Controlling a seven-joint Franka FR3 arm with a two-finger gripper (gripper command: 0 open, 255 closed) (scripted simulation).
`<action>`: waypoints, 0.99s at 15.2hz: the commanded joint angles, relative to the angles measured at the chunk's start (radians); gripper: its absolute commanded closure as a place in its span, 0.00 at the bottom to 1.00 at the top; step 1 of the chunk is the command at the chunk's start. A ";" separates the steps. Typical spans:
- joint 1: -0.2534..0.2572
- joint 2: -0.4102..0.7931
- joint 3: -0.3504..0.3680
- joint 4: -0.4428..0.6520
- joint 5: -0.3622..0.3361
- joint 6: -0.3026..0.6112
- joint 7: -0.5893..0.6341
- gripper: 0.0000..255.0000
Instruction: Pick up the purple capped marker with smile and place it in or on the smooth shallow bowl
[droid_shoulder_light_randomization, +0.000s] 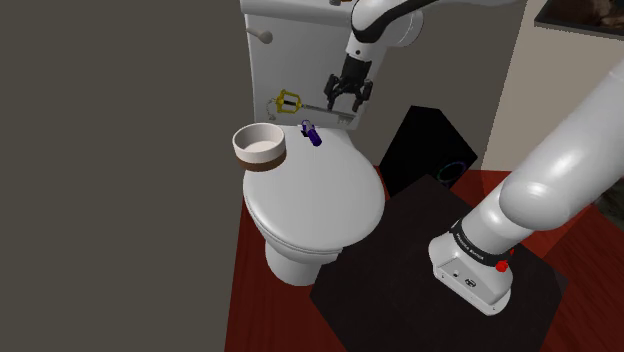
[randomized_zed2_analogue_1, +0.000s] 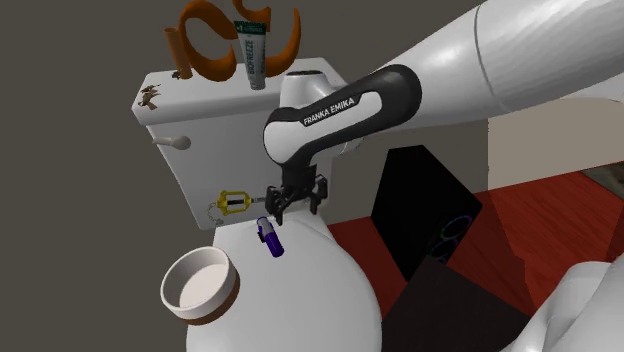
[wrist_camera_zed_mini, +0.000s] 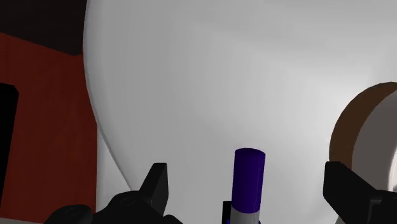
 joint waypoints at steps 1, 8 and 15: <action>0.002 0.085 0.002 0.055 0.007 0.028 0.005 0.00; 0.004 0.364 0.007 0.267 0.022 0.080 0.022 0.00; 0.006 0.540 0.011 0.403 0.030 0.113 0.033 0.00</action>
